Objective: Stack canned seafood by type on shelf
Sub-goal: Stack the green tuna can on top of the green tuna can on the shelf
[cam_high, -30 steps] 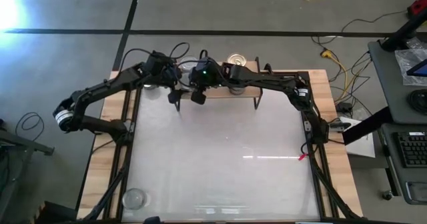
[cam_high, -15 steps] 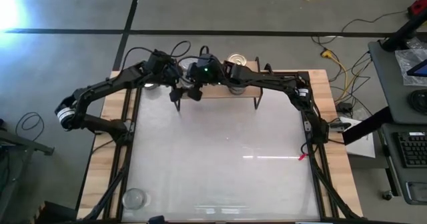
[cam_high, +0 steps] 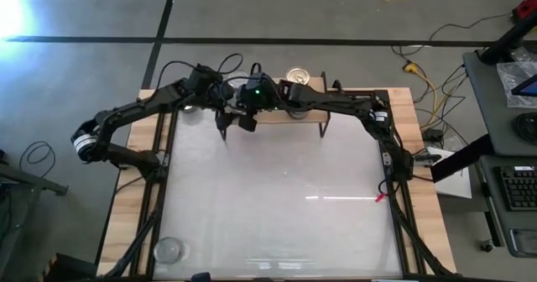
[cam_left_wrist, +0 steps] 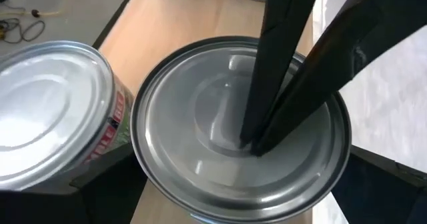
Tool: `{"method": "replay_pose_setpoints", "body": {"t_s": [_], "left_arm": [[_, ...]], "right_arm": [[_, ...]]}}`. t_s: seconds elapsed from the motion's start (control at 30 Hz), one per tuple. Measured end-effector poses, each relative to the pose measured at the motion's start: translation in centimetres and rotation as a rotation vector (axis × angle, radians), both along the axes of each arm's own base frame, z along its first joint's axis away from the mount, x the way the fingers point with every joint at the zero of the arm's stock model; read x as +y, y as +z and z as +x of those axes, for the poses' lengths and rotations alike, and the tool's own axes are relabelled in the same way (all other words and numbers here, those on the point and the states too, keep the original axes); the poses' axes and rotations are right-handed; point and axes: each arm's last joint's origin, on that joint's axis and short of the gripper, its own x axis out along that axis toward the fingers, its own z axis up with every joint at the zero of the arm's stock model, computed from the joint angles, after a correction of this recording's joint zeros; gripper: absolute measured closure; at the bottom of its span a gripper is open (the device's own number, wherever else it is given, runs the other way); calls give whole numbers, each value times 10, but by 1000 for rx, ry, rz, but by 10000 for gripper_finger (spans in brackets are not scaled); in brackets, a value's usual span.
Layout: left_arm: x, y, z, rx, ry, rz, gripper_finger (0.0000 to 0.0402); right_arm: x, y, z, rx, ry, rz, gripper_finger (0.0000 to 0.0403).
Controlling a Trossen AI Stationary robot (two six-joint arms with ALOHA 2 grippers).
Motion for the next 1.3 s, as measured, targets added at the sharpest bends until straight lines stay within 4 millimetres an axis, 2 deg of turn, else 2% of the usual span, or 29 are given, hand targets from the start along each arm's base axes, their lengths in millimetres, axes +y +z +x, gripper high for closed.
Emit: {"method": "replay_pose_setpoints", "body": {"t_s": [0.4, 0.77, 1.13, 1.3], "left_arm": [[-1, 0, -1, 3, 8, -14, 9], [-3, 15, -4, 60, -13, 2, 9], [-2, 12, -4, 76, -3, -18, 9], [1, 8, -1, 91, 20, -29, 9]], "right_arm": [[0, -1, -2, 19, -12, 17, 392], [-1, -1, -2, 18, -17, 15, 392], [-1, -5, -2, 25, -20, 15, 392], [-2, 1, -1, 9, -15, -3, 392]]}}
